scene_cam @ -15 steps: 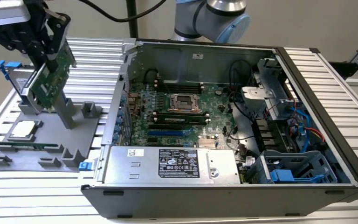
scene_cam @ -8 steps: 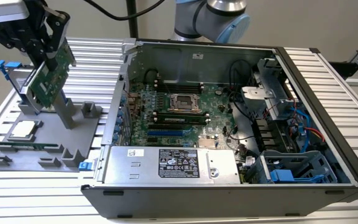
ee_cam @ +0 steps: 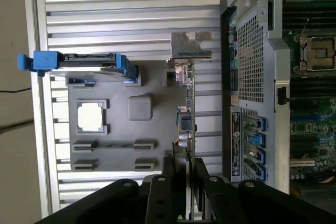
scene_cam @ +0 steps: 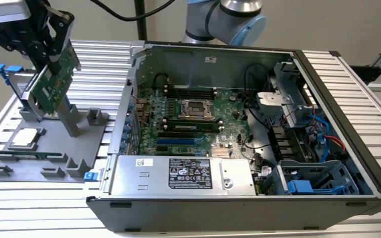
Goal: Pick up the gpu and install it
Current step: 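Pick up the gpu and move the gpu toward the slot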
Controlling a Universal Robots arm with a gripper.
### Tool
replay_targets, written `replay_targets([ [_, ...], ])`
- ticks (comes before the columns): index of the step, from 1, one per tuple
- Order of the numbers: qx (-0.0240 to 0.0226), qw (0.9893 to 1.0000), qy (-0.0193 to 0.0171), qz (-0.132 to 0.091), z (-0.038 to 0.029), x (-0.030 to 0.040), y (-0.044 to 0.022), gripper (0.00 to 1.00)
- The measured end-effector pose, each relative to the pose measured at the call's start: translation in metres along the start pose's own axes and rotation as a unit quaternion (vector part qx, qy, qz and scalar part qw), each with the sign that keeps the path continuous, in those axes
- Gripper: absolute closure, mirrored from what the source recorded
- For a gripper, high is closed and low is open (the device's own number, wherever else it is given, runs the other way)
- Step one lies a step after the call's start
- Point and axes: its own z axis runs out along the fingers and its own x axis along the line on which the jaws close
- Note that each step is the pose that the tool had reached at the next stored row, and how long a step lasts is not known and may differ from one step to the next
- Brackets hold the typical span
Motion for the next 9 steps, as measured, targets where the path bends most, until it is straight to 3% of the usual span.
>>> replay_targets([
  [9, 0.0000, 1.0000, 0.0000, 0.000, 0.0002, -0.0093, 0.0005, 1.00],
])
